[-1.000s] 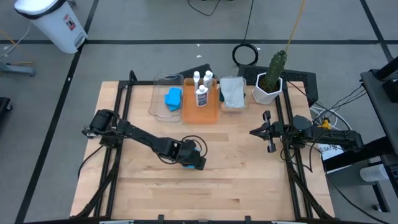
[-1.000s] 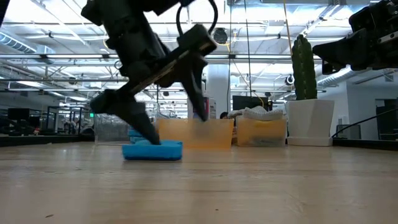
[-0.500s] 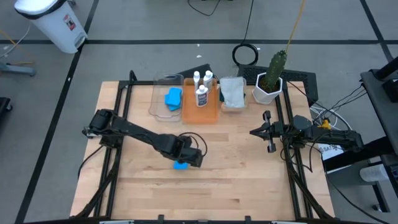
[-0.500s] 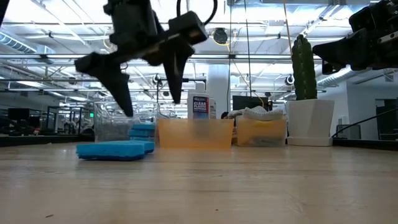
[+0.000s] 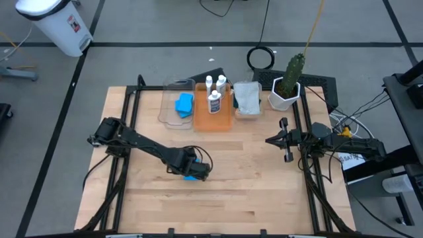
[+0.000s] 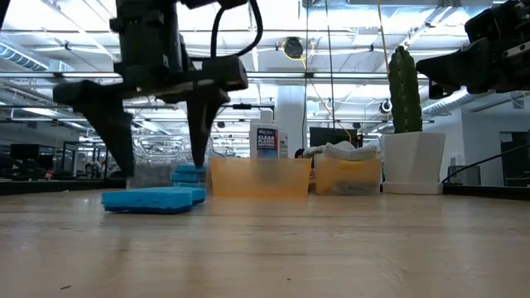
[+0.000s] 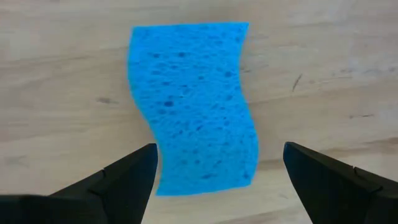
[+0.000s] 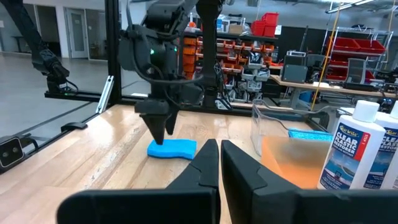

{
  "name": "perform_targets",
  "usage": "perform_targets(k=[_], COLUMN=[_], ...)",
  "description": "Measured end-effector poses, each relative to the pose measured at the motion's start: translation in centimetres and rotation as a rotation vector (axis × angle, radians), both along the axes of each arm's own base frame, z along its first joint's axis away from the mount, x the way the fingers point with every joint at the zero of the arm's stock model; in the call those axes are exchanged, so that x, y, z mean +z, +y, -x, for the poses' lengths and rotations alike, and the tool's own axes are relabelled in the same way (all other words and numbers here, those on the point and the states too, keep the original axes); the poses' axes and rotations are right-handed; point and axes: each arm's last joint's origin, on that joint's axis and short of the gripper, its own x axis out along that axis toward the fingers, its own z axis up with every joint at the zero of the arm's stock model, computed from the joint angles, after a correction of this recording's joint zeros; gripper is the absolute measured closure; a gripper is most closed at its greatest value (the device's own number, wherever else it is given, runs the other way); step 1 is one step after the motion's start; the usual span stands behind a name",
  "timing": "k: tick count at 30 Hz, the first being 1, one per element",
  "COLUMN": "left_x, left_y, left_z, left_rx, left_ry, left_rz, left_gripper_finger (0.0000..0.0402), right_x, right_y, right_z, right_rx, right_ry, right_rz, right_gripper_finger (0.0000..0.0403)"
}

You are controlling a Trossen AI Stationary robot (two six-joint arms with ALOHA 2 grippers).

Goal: Pick & Place Kitchen Items
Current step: Put the blue sponge into the transparent bin

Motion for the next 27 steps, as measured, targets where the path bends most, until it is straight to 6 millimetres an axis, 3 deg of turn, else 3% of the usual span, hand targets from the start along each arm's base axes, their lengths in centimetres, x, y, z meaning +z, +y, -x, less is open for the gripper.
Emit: perform_targets(k=[9, 20, 27], left_x=[-1.4, -1.6, -3.4], left_y=[0.5, 0.4, 0.5], left_z=[0.7, 0.0, -1.0], left_rx=[0.056, 0.062, 0.061], left_ry=[0.011, -0.058, -0.049], left_rz=[-0.045, -0.056, -0.03], left_gripper_finger=[0.0048, 0.0048, 0.0048], right_x=[0.0, 0.0, 0.0], right_y=[0.0, 0.0, 0.0], right_z=[0.0, 0.0, 0.0], right_rx=[0.0, 0.0, 0.0], right_ry=[0.001, 0.0, 0.0], right_rz=[0.0, 0.0, 0.0], right_gripper_finger=[0.0403, 0.0403, 0.0403])
